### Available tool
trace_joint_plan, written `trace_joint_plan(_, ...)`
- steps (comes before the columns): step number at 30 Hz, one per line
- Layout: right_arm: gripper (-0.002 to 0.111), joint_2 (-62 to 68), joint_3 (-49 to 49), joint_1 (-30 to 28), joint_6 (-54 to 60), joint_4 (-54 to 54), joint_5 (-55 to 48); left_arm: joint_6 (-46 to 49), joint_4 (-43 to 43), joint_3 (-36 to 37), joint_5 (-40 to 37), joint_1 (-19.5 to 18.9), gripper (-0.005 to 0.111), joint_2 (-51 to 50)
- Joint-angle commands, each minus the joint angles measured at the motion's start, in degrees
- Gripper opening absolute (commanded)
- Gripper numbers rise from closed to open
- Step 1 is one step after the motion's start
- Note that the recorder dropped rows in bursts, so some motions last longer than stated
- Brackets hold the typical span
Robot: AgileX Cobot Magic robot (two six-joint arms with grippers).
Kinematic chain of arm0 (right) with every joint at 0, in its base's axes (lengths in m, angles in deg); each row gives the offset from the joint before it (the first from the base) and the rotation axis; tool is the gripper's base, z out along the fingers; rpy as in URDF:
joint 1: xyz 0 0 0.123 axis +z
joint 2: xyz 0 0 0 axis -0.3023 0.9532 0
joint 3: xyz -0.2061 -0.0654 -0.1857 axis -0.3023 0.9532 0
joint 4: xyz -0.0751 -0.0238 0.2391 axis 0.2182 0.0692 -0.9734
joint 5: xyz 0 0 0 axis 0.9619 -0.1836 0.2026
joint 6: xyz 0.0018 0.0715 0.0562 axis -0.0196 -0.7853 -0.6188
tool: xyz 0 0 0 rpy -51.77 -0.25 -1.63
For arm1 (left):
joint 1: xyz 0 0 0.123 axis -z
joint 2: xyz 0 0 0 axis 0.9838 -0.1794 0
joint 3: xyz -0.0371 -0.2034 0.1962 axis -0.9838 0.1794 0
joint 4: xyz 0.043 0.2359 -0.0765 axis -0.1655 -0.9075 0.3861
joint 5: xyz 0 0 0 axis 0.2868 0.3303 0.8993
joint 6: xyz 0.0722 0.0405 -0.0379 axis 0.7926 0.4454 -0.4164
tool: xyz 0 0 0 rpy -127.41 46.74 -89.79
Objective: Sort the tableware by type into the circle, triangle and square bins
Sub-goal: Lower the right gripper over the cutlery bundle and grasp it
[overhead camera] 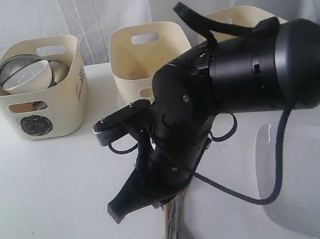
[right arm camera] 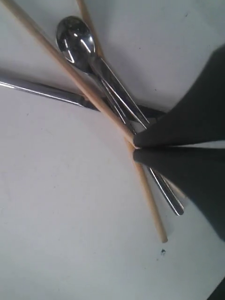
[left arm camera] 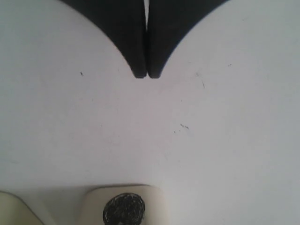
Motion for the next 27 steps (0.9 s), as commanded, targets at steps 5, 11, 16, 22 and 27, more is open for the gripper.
trace_joint_plan(5,0.014,1.0,-0.3,0.3,-0.1,-0.1,2.5,-0.3,0.6,0.2,2.0,0.4,0.0,0.2)
trace_joint_plan(11,0.031,4.1,-0.3,0.3,-0.1,-2.4,2.8,-0.3,0.6,0.2,2.0,0.4,0.0,0.2)
trace_joint_plan(16,0.031,6.2,-0.3,0.3,-0.1,-2.5,7.6,-0.3,0.6,0.2,2.0,0.4,0.0,0.2)
trace_joint_plan(22,0.03,6.4,-0.3,0.3,-10.8,-2.3,0.1,-0.3,0.6,0.2,2.0,0.4,0.0,0.2)
trace_joint_plan(27,0.03,7.3,-0.2,0.3,-14.7,-0.8,0.9,-0.3,0.6,0.2,1.9,0.4,0.0,0.2)
